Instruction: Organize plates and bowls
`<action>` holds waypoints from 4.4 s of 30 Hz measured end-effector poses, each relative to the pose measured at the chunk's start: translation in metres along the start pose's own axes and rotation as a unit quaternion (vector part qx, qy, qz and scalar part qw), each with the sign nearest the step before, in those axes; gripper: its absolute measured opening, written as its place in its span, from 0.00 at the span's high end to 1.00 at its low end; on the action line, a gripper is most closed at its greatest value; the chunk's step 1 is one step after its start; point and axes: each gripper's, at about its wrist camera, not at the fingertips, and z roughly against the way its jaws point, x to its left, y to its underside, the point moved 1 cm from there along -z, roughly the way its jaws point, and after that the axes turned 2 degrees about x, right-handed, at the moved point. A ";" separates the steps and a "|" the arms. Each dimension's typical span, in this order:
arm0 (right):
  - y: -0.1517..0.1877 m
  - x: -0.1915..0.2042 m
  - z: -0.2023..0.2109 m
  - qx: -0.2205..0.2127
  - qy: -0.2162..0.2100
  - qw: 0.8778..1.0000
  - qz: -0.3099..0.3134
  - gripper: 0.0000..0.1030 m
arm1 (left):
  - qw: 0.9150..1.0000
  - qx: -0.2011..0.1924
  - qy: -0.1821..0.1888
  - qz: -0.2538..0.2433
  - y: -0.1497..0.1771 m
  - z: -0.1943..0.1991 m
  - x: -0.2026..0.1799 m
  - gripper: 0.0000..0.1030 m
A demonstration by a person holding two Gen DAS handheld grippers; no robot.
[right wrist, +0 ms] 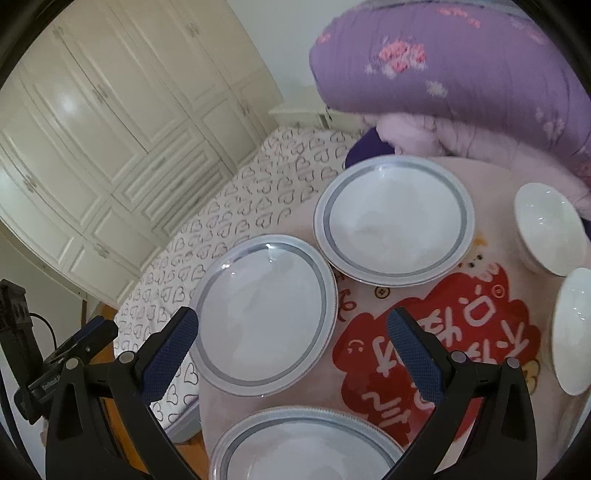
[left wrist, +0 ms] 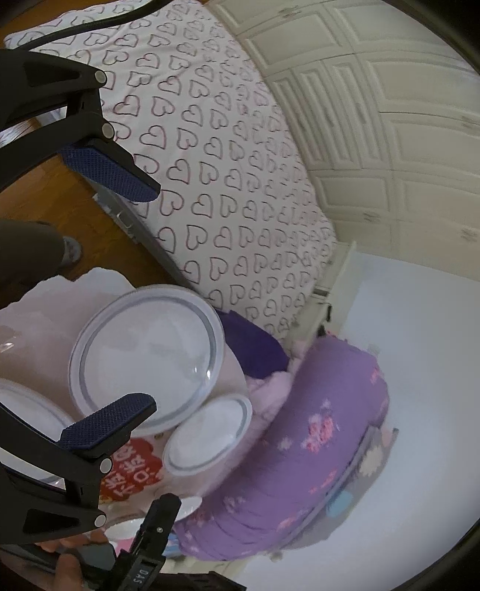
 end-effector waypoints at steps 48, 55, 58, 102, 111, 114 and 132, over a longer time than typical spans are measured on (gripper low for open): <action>-0.011 -0.037 -0.110 0.123 -0.063 0.988 -0.062 0.42 | 0.975 0.146 0.104 0.129 -0.056 -0.194 0.075 0.55; -0.012 -0.033 -0.111 0.120 -0.049 0.990 -0.050 0.57 | 0.976 0.149 0.111 0.117 -0.060 -0.200 0.067 0.84; -0.010 -0.040 -0.108 0.119 -0.039 0.991 -0.051 0.75 | 0.977 0.145 0.105 0.118 -0.057 -0.199 0.066 0.87; 0.100 -0.059 0.050 0.016 -0.018 0.998 -0.063 0.82 | 0.984 0.103 0.141 0.041 0.031 -0.043 -0.017 0.90; 0.147 -0.067 0.060 0.023 0.000 0.997 -0.075 0.82 | 0.983 0.133 0.124 0.016 0.072 -0.034 -0.043 0.89; 0.160 -0.072 0.061 0.027 0.004 0.997 -0.077 0.82 | 0.983 0.138 0.117 0.010 0.078 -0.035 -0.049 0.89; 0.175 -0.069 0.058 0.032 0.028 0.997 -0.058 0.82 | 0.991 0.103 0.073 -0.039 0.100 -0.028 -0.063 0.86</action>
